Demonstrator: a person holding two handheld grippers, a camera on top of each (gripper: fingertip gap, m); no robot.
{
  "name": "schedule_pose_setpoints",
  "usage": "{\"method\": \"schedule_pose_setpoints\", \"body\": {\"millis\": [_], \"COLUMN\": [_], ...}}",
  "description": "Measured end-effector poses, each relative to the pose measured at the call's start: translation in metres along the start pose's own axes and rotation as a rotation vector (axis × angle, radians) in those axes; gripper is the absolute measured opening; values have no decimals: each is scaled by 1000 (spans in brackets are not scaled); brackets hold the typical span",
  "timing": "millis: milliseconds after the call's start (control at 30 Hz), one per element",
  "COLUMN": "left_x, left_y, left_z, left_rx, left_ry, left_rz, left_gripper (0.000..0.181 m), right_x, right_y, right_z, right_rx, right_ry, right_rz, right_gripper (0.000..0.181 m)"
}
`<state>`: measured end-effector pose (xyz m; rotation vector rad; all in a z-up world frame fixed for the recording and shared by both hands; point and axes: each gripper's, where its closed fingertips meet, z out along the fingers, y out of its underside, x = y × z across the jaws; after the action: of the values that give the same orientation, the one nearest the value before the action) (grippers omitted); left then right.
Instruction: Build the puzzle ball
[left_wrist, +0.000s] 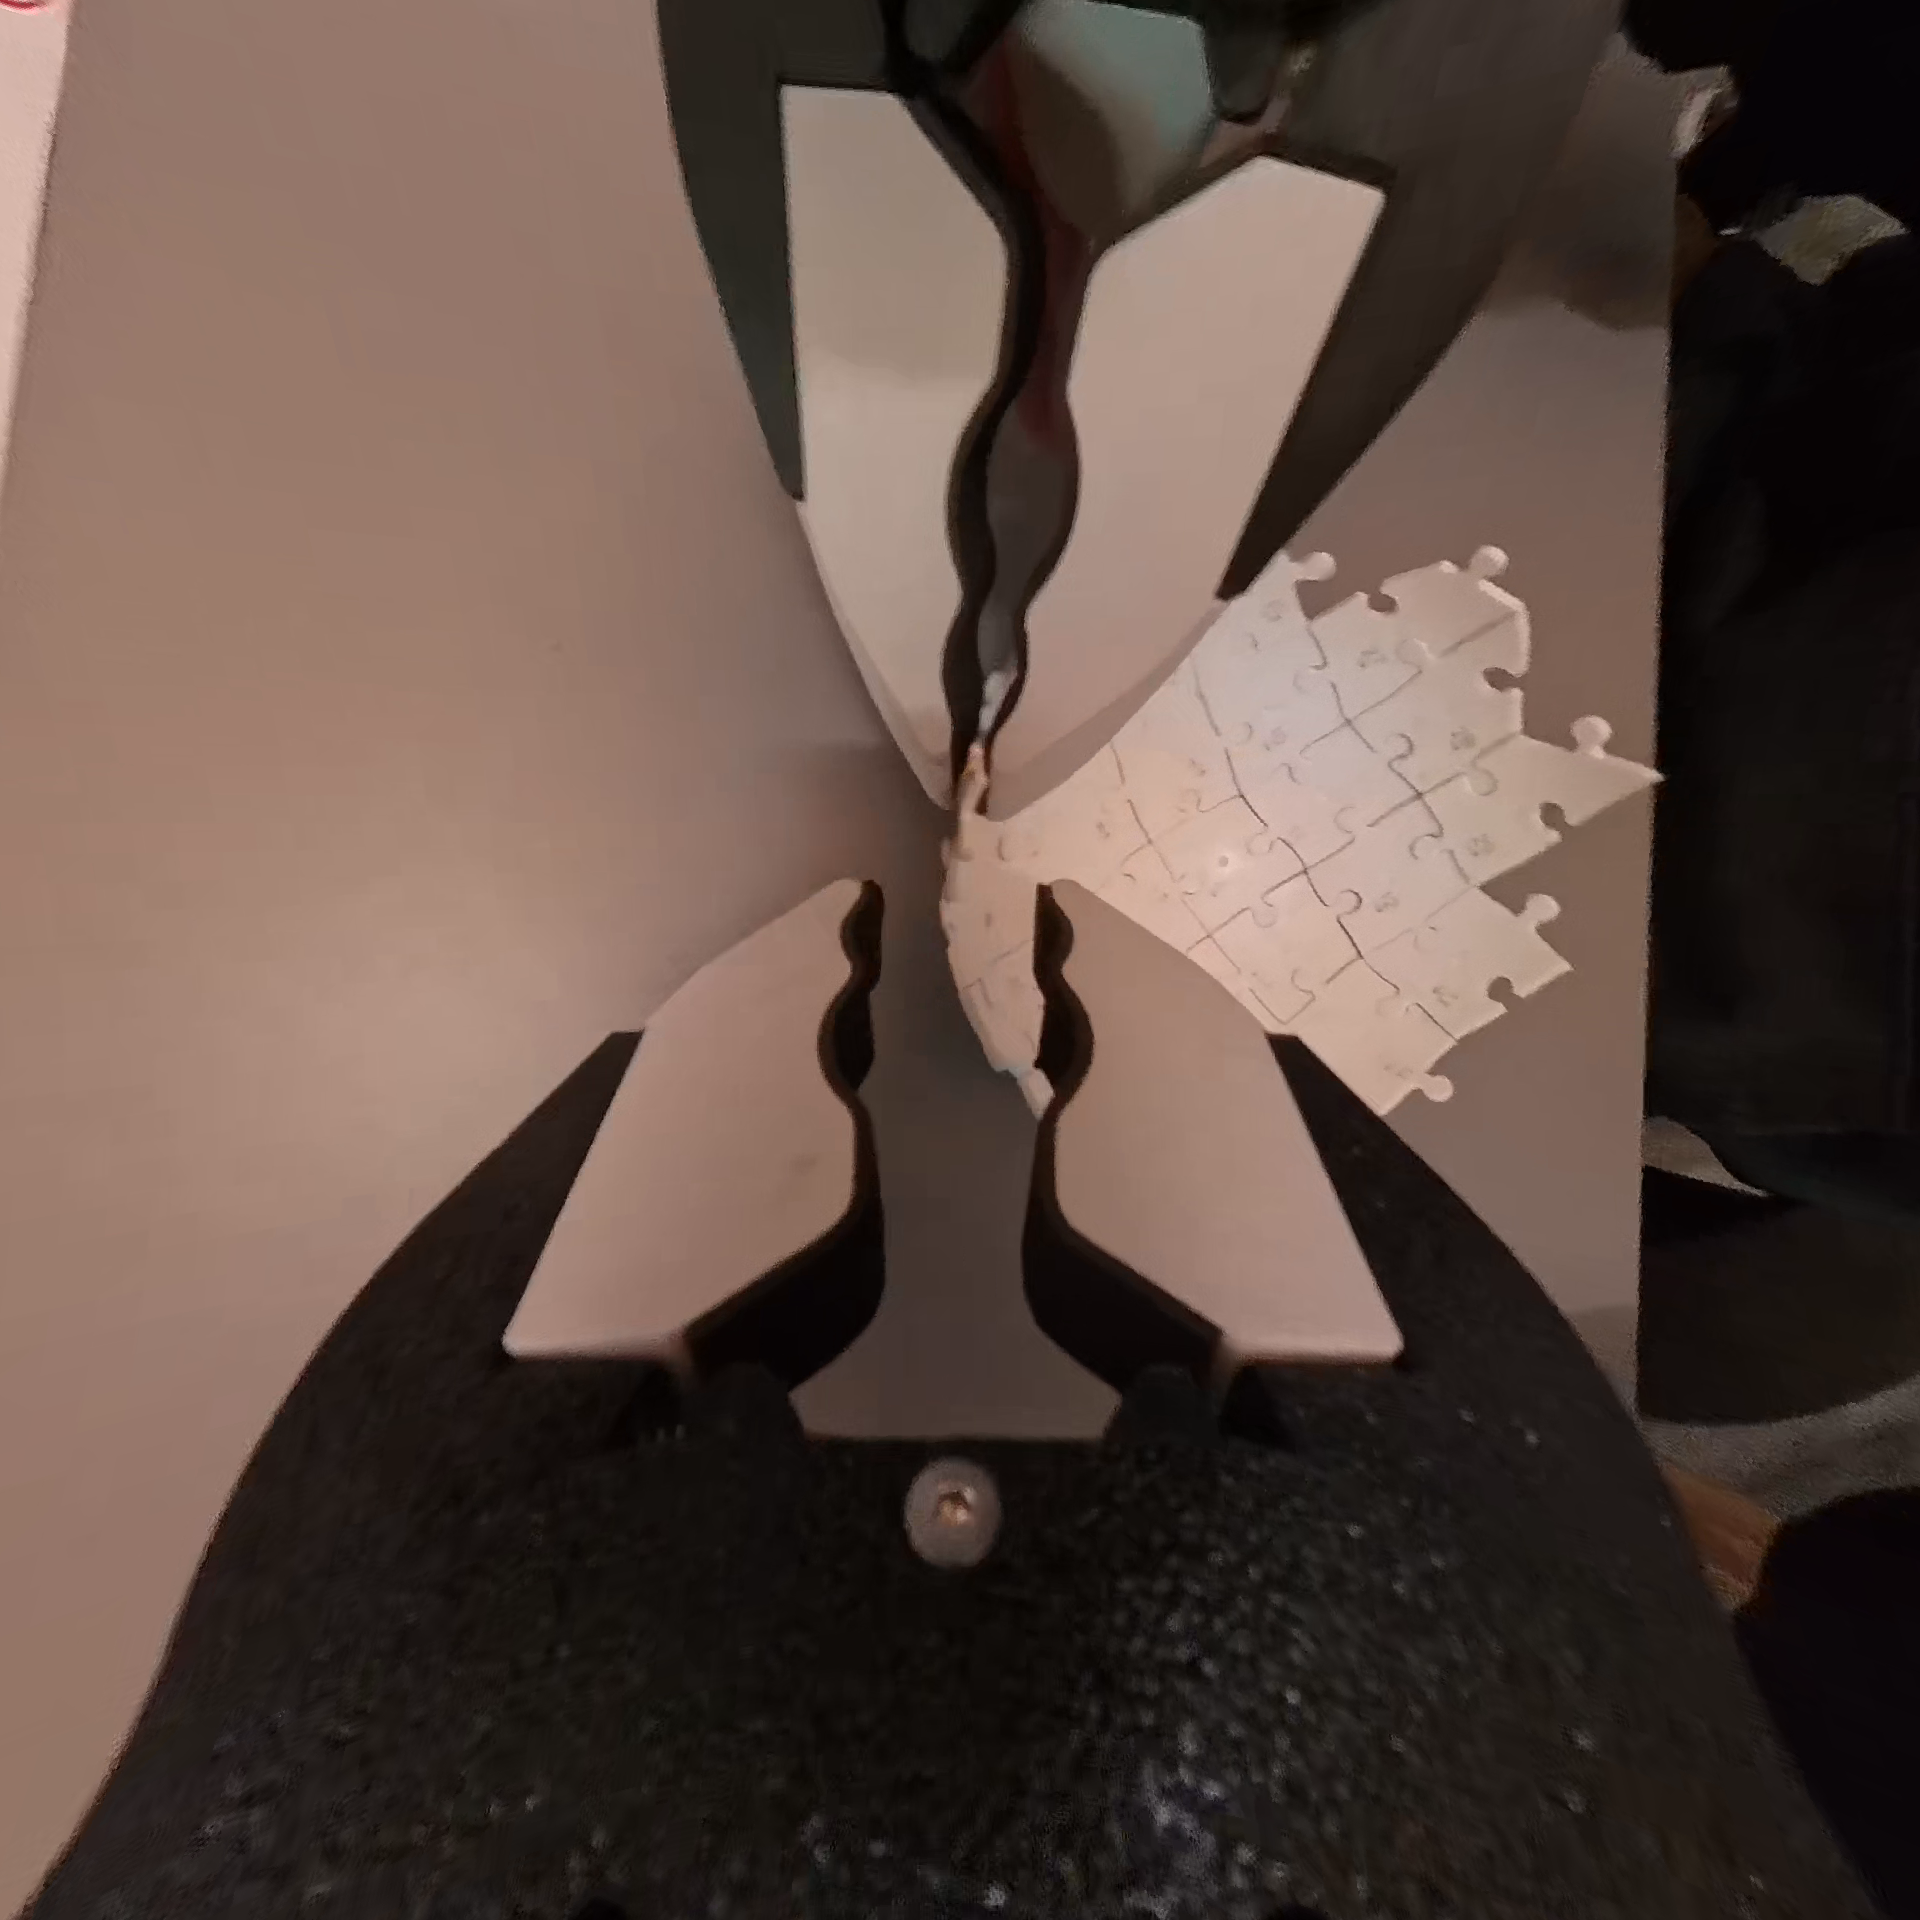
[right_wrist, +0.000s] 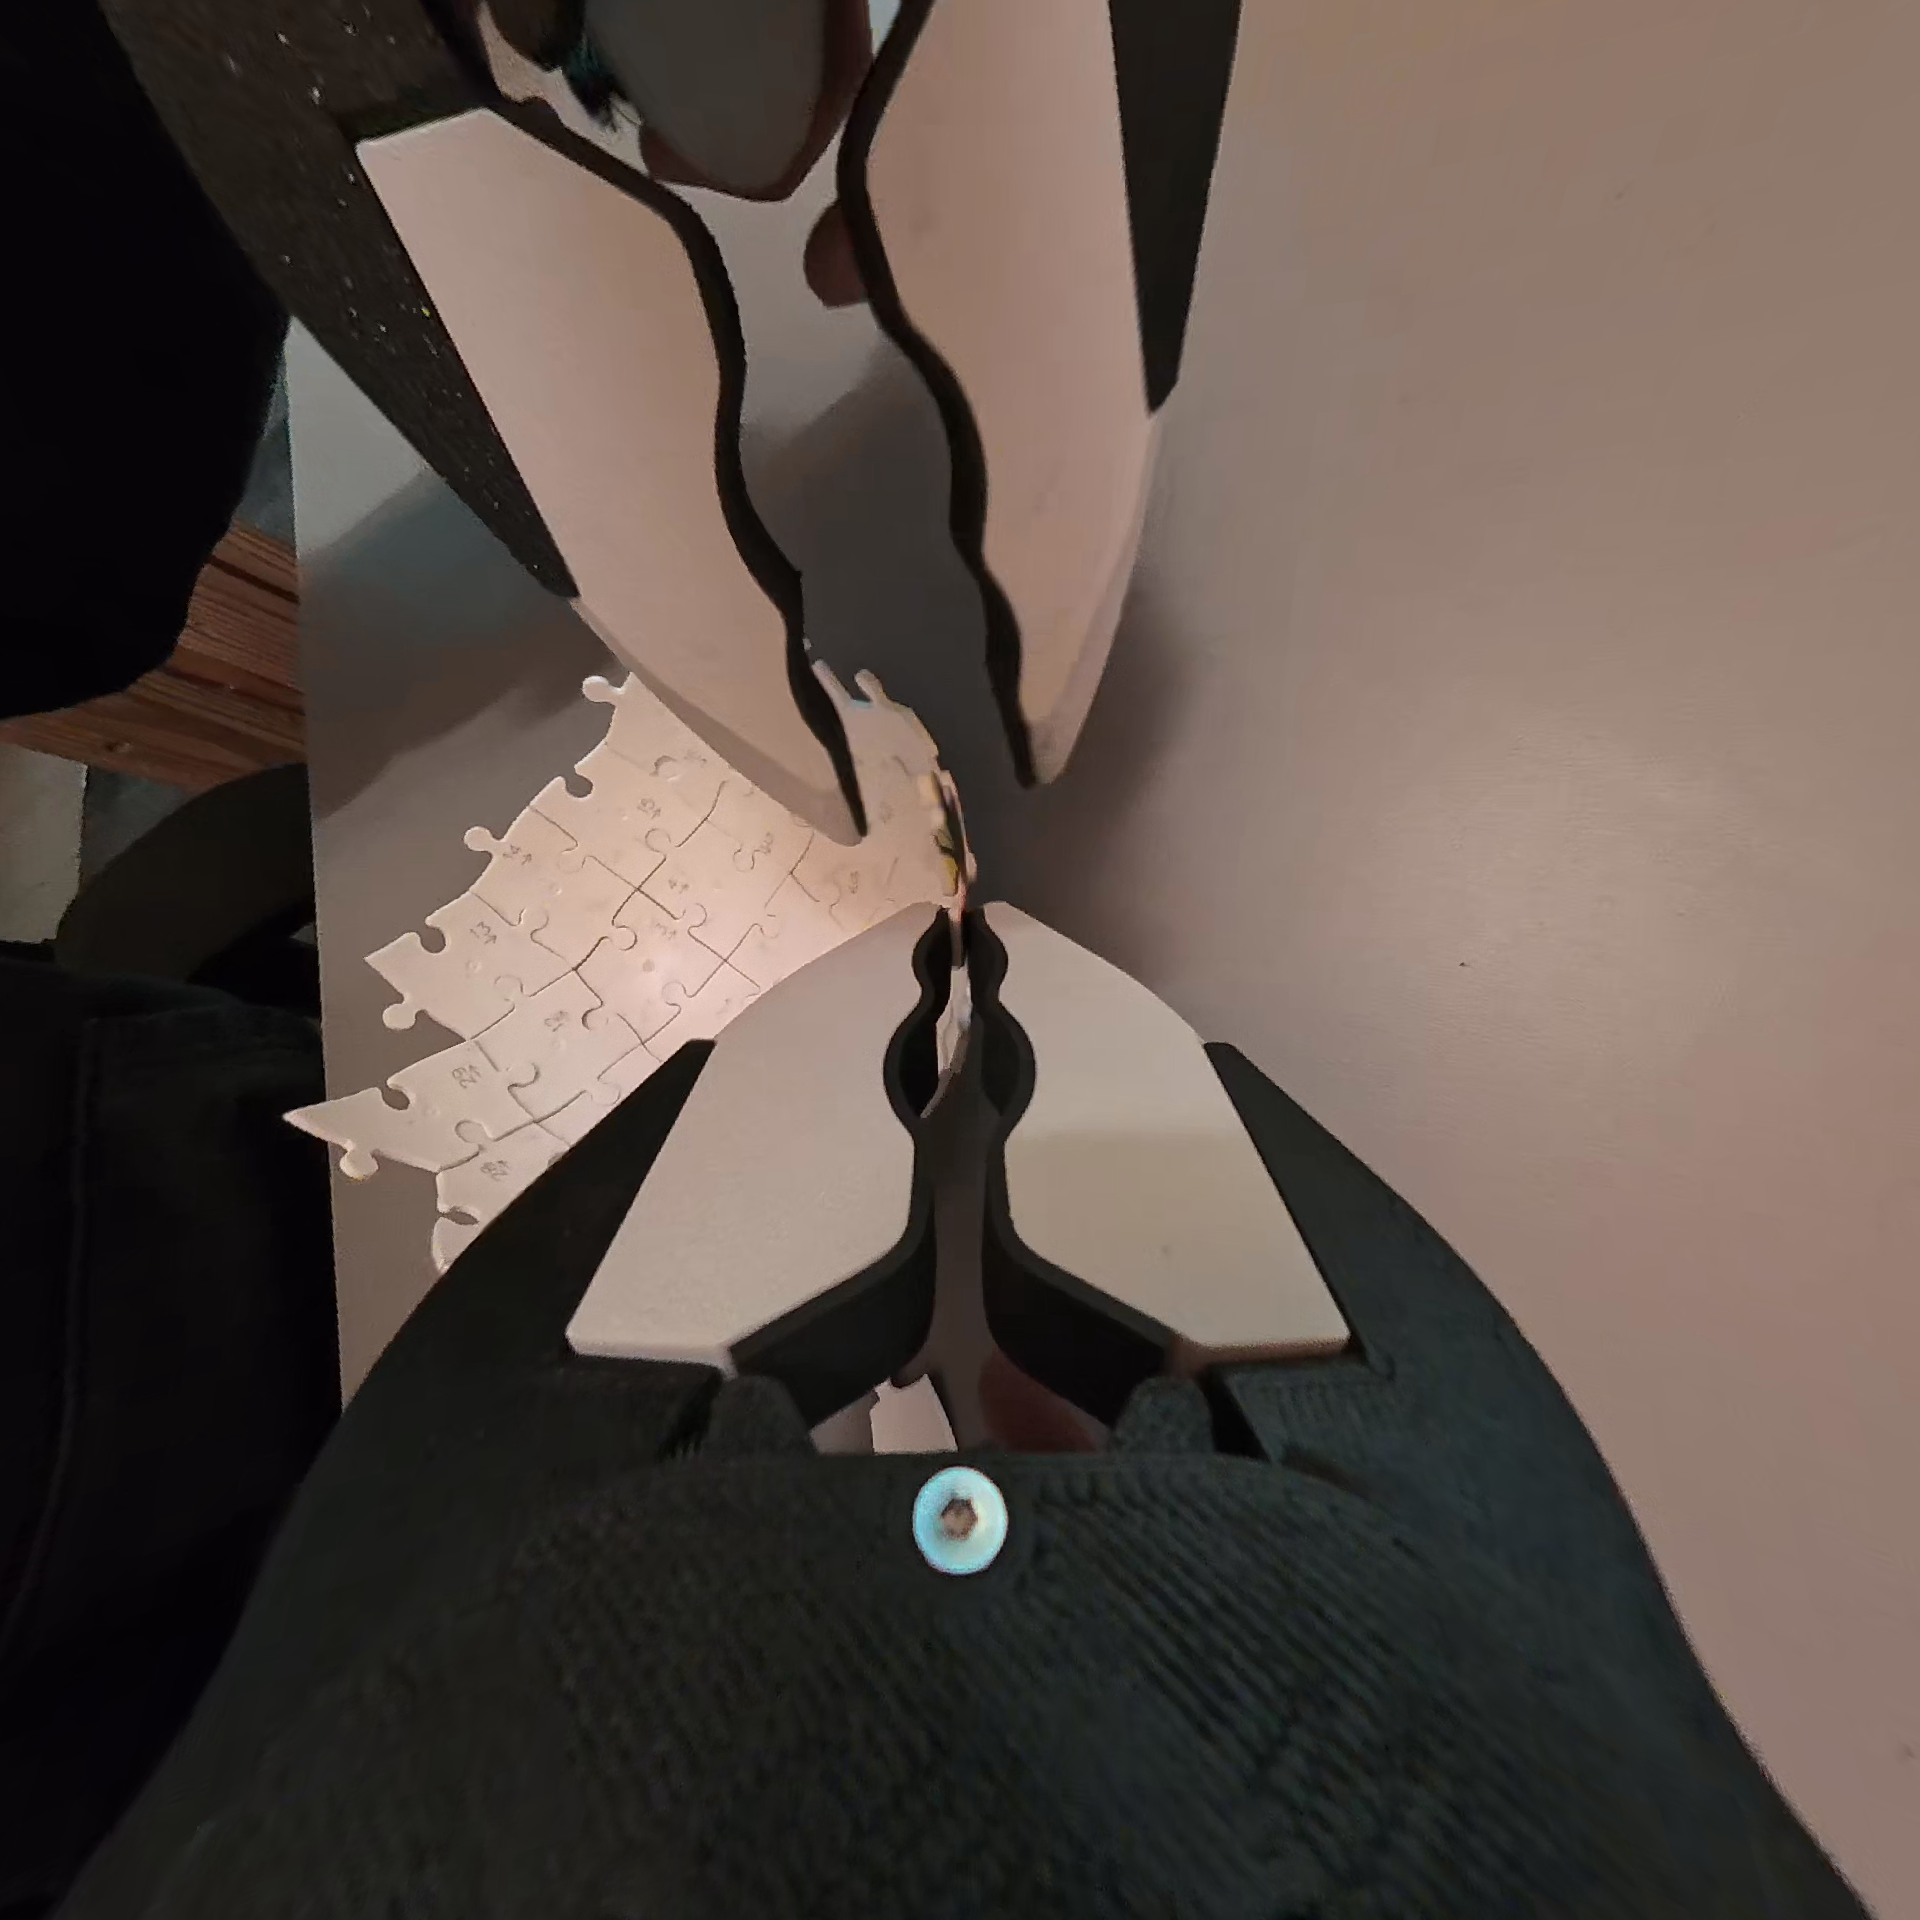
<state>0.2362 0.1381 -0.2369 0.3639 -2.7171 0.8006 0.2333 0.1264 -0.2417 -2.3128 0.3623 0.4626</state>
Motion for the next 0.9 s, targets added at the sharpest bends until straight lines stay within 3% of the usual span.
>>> {"method": "schedule_pose_setpoints", "body": {"millis": [167, 500, 900], "left_x": [6, 3, -2], "left_y": [-1, 3, -9], "left_z": [4, 7, 8], "left_rx": [42, 34, 70], "left_ry": [103, 116, 119], "left_rz": [-11, -38, -42], "left_gripper": [18, 9, 14], "right_x": [1, 0, 0], "right_y": [1, 5, 6], "right_z": [0, 1, 3], "right_rx": [6, -8, -17], "right_ry": [4, -24, -30], "right_rz": [22, 99, 131], "right_gripper": [3, 3, 3]}}
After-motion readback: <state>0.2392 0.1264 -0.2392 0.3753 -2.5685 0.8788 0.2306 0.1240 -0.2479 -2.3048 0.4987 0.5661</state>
